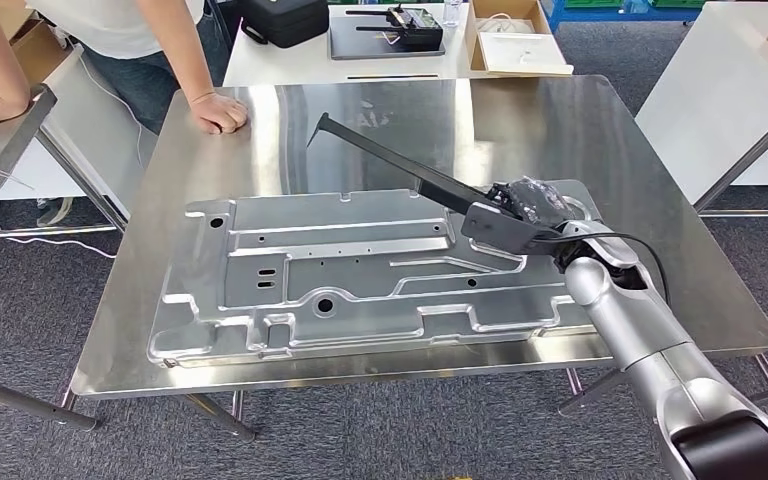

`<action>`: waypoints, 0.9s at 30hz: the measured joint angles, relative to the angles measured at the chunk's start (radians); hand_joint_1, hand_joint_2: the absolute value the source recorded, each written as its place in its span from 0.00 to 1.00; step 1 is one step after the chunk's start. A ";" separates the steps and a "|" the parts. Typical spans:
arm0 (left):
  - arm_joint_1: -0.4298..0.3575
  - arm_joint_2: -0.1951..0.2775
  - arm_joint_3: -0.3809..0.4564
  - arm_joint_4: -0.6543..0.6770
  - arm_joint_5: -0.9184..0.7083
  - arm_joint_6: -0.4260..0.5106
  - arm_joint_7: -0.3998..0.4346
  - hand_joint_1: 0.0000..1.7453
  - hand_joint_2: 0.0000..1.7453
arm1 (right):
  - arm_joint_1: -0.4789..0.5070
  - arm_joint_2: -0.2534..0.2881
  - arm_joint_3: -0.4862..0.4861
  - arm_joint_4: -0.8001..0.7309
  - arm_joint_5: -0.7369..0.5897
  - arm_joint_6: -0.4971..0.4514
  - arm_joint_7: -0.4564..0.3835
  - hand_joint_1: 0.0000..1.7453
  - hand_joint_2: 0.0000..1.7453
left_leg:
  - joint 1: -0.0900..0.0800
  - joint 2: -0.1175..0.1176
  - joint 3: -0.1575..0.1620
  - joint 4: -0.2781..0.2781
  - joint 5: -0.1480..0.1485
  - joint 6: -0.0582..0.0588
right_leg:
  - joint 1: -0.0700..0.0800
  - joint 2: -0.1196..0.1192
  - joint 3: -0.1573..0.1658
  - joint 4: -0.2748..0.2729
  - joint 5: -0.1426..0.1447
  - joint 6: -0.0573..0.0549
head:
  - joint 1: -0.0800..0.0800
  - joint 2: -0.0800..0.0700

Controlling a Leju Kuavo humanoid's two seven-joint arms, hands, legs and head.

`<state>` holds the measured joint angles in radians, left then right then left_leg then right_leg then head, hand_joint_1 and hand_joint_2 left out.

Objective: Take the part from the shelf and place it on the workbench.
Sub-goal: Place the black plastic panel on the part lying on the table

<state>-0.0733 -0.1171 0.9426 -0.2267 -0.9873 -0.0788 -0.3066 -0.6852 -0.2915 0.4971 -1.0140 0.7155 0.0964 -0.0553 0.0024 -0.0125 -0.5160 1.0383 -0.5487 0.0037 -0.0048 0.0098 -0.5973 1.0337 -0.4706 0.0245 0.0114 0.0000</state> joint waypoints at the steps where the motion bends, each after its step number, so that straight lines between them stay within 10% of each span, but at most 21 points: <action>1: 0.000 0.000 0.000 0.000 -0.002 0.001 0.000 0.00 1.00 | -0.002 0.007 0.003 0.009 0.003 -0.001 -0.001 1.00 1.00 | 0.000 0.000 0.000 0.000 0.000 0.000 | 0.000 0.000 0.000 0.000 0.000 0.000 | 0.000 0.000; 18: -0.001 0.000 0.000 0.001 -0.019 0.007 -0.040 0.00 1.00 | 0.013 0.039 0.065 0.085 0.065 -0.001 -0.037 1.00 1.00 | 0.000 0.000 0.002 0.000 0.000 0.000 | 0.000 0.000 0.002 -0.001 0.000 0.000 | 0.000 0.000; 22: -0.002 -0.001 0.000 0.001 -0.019 0.008 -0.049 0.00 1.00 | 0.029 0.040 0.081 0.092 0.069 -0.001 -0.042 0.00 0.00 | 0.000 0.000 0.005 0.000 0.000 0.000 | 0.001 0.000 0.006 -0.002 0.000 0.000 | 0.000 0.000; 27: -0.007 -0.004 0.000 0.001 -0.020 0.018 -0.053 0.00 1.00 | 0.053 0.042 0.093 0.100 0.070 -0.002 -0.043 0.00 0.00 | 0.001 0.001 0.009 -0.001 0.000 0.000 | 0.001 0.000 0.010 -0.004 0.000 0.000 | 0.000 0.000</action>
<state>-0.0805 -0.1213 0.9427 -0.2255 -1.0075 -0.0605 -0.3601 -0.6324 -0.2496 0.5906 -0.9144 0.7851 0.0947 -0.0980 0.0031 -0.0120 -0.5073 1.0378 -0.5492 0.0038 -0.0037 0.0100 -0.5871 1.0295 -0.4706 0.0246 0.0114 0.0000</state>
